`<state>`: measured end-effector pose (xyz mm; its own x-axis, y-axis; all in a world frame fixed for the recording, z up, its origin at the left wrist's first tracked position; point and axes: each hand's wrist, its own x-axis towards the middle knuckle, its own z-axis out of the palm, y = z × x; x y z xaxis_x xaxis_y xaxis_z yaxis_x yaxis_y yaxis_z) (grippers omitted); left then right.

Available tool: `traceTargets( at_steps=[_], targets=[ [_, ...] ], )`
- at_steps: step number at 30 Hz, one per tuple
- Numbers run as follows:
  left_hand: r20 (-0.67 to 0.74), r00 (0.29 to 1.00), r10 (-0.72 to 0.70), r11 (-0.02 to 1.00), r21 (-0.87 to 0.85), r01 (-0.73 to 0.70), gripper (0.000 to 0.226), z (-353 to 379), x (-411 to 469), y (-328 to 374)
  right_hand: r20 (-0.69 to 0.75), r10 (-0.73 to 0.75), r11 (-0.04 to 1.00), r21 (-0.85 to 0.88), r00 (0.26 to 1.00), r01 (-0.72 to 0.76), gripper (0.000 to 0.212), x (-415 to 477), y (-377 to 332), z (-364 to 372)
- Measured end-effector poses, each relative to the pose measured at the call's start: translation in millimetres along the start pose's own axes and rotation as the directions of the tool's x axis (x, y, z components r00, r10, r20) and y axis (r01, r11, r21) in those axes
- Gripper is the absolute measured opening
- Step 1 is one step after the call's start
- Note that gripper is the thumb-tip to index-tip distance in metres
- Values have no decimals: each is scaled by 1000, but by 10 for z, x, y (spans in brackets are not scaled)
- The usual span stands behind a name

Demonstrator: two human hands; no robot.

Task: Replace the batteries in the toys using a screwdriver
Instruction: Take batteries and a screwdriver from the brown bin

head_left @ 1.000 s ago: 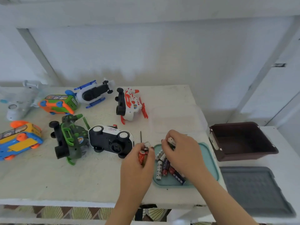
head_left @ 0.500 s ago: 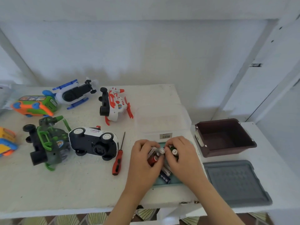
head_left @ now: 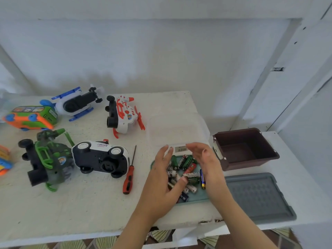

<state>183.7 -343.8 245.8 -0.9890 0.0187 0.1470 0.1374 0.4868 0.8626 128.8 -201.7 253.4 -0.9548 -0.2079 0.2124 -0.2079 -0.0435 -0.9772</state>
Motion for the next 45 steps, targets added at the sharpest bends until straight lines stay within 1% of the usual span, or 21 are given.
traceTargets(
  at_steps=[1,3,5,6,9,11,12,13,15,17,18,20,22,27,29,33,35,38,39,42,45],
  targets=[
    [-14,1000,1,998,-61,-2,70,-5,-5,15,-42,-3,1000,8,999,3,40,4,-8,1],
    [-77,997,-14,989,-147,2,66,-12,-25,-9,-76,-23,999,-47,997,20,36,-12,-28,-14],
    [-135,990,-34,991,-133,16,59,-26,-48,-71,-87,-21,995,-102,996,12,33,-49,-35,-41],
    [-139,989,-42,992,-121,25,59,-41,-60,-90,-91,-15,991,-133,996,3,32,-72,-19,-55],
    [-55,998,-30,999,-41,28,72,-111,-92,-106,-55,16,971,-239,998,-29,40,-133,36,-67],
    [13,1000,20,998,57,-21,80,-148,-107,-123,-13,28,956,-293,1000,-31,45,-144,58,-64],
    [38,999,35,997,72,-38,84,-164,-112,-128,7,28,953,-302,1000,-25,46,-140,55,-59],
    [56,998,33,998,51,-36,87,-179,-119,-130,22,33,959,-281,999,-26,46,-133,41,-49],
    [68,998,7,999,-53,-4,89,-207,-131,-133,11,47,984,-174,999,-44,41,-121,14,-35],
    [42,999,-35,986,-160,42,86,-233,-136,-127,-58,40,995,-92,998,-45,36,-119,-11,-48],
    [25,998,-60,976,-210,64,83,-246,-138,-121,-98,39,996,-82,994,-47,36,-120,-16,-60],
    [16,996,-93,959,-268,94,80,-270,-139,-103,-154,62,992,-99,986,-78,40,-121,-7,-97],
    [40,994,-98,956,-274,105,82,-272,-145,-116,-173,106,985,-120,979,-127,44,-127,11,-128],
    [121,986,-111,948,-285,142,83,-265,-170,-60,-61,210,934,-284,976,-218,48,-132,21,-90],
    [133,985,-114,949,-279,147,78,-248,-186,-25,-32,238,911,-339,971,-235,55,-141,19,-77],
    [31,994,-102,982,-156,106,68,-225,-193,-29,-34,224,872,-440,974,-216,58,-173,-75,-54],
    [16,994,-108,985,-131,109,67,-234,-180,-51,-40,212,862,-464,977,-206,56,-184,-118,-52],
    [-54,995,-87,992,-92,82,62,-247,-183,-58,-44,193,855,-482,980,-190,52,-198,-168,-53],
    [-77,994,-81,994,-77,75,59,-252,-195,-42,-42,184,853,-490,982,-181,49,-200,-182,-55],
    [-164,985,-59,997,-53,51,47,-297,-220,1,-50,167,846,-506,985,-169,32,-186,-185,-81],
    [-282,959,10,1000,14,-6,34,-359,-241,8,-71,137,832,-533,988,-153,26,-158,-156,-124]
  ],
)
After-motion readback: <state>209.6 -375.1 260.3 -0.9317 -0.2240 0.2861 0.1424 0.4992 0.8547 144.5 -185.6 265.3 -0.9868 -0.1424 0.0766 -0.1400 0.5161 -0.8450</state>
